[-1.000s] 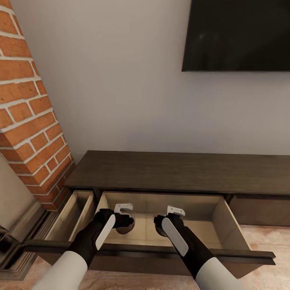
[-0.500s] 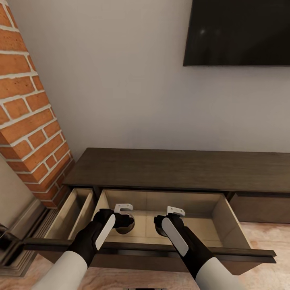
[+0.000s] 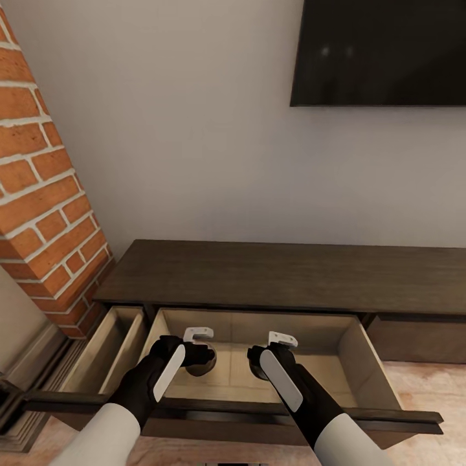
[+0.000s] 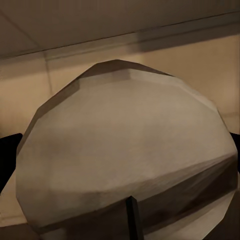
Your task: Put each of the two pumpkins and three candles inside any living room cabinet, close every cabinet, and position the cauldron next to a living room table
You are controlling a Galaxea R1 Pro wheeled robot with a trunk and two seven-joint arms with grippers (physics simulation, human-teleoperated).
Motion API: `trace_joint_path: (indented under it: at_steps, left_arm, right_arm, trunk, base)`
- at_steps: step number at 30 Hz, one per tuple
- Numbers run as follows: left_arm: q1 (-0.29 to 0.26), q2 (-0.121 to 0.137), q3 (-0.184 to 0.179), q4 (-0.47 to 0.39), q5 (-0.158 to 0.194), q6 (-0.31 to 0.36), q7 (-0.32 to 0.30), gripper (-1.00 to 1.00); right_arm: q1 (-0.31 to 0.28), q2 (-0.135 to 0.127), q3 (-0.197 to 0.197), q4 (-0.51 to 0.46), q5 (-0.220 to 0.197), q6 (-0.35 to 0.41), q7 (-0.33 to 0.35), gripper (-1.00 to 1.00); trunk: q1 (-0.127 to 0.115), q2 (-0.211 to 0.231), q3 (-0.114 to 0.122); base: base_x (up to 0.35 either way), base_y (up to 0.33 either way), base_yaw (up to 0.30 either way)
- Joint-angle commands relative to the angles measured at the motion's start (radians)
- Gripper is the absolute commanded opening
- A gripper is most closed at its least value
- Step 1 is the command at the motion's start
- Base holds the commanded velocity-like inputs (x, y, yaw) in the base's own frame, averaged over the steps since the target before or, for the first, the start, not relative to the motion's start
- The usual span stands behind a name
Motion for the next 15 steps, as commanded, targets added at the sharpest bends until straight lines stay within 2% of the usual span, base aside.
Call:
trace_joint_path:
  at_steps: [1, 15]
  left_arm:
    - [0.000, 0.000, -0.002, -0.001, 0.010, 0.003, 0.009, -1.00]
    - [0.000, 0.001, -0.003, -0.002, 0.010, 0.003, 0.008, -1.00]
  right_arm:
    - [-0.001, 0.000, 0.002, -0.001, -0.007, 0.002, -0.009, -1.00]
    - [-0.001, 0.000, 0.002, -0.001, -0.007, 0.002, -0.009, -1.00]
  trunk:
    - [0.000, 0.000, -0.001]
    - [0.000, 0.000, -0.001]
  base:
    - [0.049, -0.001, 0.000]
    - [0.055, 0.032, 0.000]
